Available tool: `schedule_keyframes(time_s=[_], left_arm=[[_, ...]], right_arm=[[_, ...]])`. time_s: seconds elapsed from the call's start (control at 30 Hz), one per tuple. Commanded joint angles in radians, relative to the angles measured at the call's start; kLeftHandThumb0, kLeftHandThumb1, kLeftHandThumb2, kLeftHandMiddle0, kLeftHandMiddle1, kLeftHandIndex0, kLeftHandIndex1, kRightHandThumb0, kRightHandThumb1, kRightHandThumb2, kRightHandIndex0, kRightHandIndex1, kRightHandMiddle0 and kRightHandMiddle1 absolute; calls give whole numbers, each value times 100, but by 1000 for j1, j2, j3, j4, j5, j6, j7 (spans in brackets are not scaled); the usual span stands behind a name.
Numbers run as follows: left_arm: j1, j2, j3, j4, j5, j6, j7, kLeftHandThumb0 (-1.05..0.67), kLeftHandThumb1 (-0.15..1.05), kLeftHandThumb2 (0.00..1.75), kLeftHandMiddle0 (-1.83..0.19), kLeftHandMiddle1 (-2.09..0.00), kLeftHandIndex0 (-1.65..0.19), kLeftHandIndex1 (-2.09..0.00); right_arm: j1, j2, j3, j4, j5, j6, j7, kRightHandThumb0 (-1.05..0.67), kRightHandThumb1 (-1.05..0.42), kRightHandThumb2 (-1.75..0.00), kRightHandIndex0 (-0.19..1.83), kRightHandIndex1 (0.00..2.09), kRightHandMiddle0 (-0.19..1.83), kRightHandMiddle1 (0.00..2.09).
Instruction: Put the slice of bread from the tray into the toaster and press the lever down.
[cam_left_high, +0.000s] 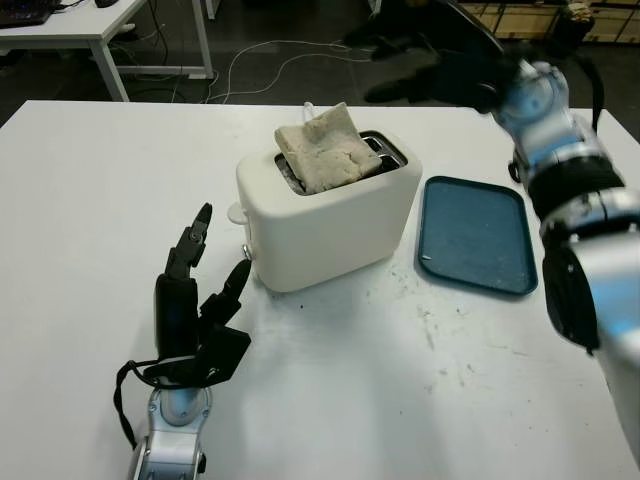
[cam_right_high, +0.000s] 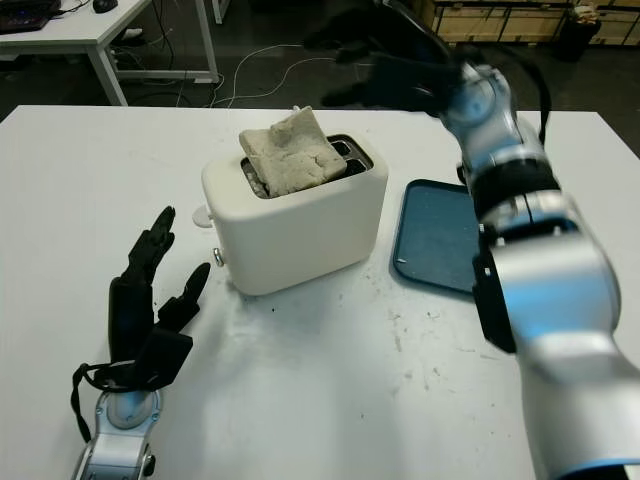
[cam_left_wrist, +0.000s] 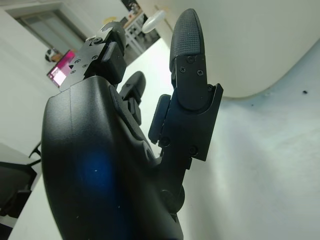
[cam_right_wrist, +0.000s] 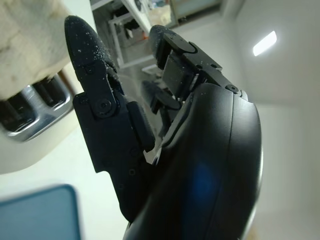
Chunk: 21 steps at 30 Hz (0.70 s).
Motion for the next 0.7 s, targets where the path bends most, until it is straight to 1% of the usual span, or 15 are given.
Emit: schedule_keyframes(time_s=[0.0,0.07,0.13,0.2,0.27,0.3,0.37,0.47,0.57,0.6,0.67], left_arm=[[-18,5,-5,30,14,-27,21,-64,92,37,-13,-58,-33,0],[-30,3,-2,55,12,-31,31,-64,92,39,-13,-58,-33,0],[-39,2,4,79,-8,-42,32,-65,92,39,-12,-57,-32,0],[-49,9,10,107,-21,-65,34,-65,92,39,-10,-56,-30,0],[-59,13,18,130,-9,-78,52,-66,92,40,-11,-57,-30,0],[-62,13,22,141,-22,-88,48,-67,92,40,-11,-57,-30,-1],[-68,8,30,161,-53,-106,38,-67,92,40,-9,-56,-29,0],[-70,14,31,182,-53,-115,38,-68,92,40,-7,-56,-28,0],[-70,12,27,193,-45,-125,50,-68,92,40,-8,-56,-28,0],[-69,12,26,196,-36,-126,58,-68,92,42,-9,-56,-29,-1],[-64,6,23,198,-35,-127,64,-69,92,43,-9,-57,-29,-1]], right_arm=[[134,6,-70,-81,99,-67,13,-57,-87,-1,44,42,63,0],[294,30,-130,-207,190,-97,4,-49,-89,-1,44,34,58,0],[487,81,-169,-379,237,-96,-60,-43,-90,-1,48,27,56,0],[680,144,-187,-537,271,-92,-108,-38,-92,-7,53,19,55,0],[857,211,-190,-681,300,-45,-147,-40,-92,-14,53,13,52,0],[945,248,-187,-748,299,-27,-177,-40,-92,-16,53,11,52,0],[1065,305,-183,-841,259,-15,-243,-46,-92,-25,53,8,50,0],[1196,401,-178,-947,160,-12,-371,-50,-92,-40,56,5,51,1],[1245,469,-162,-919,94,-81,-460,-48,-92,-47,56,3,51,0],[1254,484,-152,-901,78,-89,-480,-46,-92,-48,54,2,50,0],[1267,489,-130,-885,42,-59,-499,-50,-92,-52,46,0,43,0]])
